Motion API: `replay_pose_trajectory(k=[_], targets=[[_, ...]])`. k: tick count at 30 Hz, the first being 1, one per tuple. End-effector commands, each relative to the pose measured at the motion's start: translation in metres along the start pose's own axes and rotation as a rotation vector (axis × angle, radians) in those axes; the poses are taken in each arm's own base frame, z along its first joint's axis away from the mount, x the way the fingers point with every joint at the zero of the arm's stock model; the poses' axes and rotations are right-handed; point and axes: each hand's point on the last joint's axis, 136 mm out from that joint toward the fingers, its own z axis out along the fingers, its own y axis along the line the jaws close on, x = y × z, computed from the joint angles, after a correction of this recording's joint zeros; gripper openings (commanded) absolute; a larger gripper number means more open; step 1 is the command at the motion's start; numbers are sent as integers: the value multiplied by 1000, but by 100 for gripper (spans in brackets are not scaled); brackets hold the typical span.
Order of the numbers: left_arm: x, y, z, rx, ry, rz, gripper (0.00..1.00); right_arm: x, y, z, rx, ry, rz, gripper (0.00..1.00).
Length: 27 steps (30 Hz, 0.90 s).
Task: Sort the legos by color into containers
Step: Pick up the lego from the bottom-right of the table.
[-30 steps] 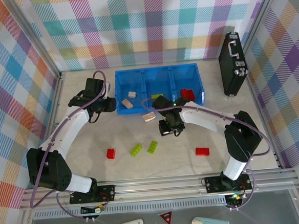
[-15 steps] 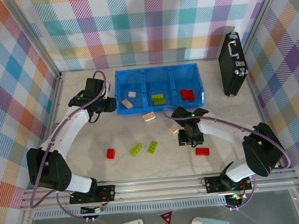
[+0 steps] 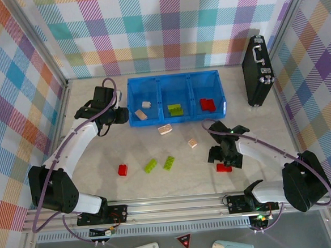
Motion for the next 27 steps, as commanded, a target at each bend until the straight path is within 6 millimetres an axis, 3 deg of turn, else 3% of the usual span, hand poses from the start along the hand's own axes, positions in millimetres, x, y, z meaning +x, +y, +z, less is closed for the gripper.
replay_pose_trajectory(k=[1,9,27], targets=[[-9,0,-12,19,-41,-9,48,9,-8,9,15,27,65,91],[-8,0,-10,22,-35,-8,48,17,-5,24,-7,66,72,91],[-6,0,-8,19,-20,-7,48,16,6,24,-54,75,31,66]])
